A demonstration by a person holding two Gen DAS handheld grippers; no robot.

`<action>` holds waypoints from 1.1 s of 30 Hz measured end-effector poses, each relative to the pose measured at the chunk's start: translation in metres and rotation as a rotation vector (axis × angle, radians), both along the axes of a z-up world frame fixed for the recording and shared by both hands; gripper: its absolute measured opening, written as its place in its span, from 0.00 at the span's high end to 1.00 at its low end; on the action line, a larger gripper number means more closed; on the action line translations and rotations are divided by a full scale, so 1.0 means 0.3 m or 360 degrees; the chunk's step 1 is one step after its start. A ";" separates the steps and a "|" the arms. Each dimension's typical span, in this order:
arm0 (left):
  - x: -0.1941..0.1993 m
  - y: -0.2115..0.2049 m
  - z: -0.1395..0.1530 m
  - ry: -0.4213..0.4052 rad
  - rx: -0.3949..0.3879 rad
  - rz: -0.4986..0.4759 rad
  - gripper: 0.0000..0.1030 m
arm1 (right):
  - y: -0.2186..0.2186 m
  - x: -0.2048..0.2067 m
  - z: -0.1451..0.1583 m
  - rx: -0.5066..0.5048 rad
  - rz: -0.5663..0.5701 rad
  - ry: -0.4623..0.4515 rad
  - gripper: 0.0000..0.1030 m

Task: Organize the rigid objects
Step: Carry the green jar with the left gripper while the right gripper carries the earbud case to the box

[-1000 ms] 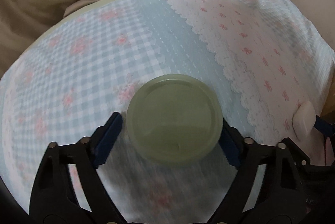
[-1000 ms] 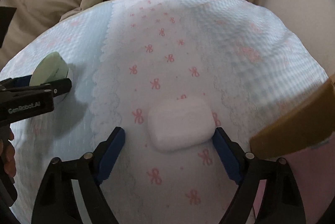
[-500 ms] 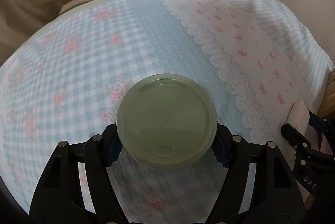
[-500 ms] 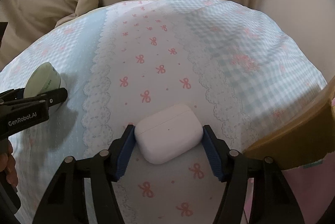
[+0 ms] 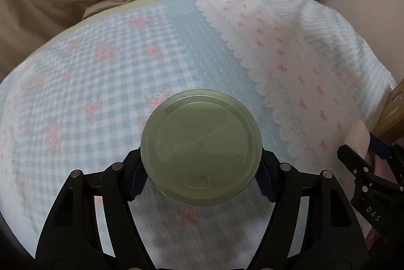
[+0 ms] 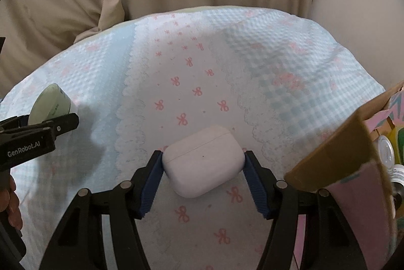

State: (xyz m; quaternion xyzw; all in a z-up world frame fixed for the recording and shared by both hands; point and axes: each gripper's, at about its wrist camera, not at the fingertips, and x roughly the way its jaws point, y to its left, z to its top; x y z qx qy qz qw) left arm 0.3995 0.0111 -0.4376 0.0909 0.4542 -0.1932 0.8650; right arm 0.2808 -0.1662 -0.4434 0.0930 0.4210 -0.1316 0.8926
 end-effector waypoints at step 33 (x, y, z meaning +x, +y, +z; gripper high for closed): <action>-0.704 -0.225 0.835 -0.0079 -0.0186 -0.0170 0.34 | -0.303 -0.669 0.863 -0.0070 -0.0110 -0.0226 0.43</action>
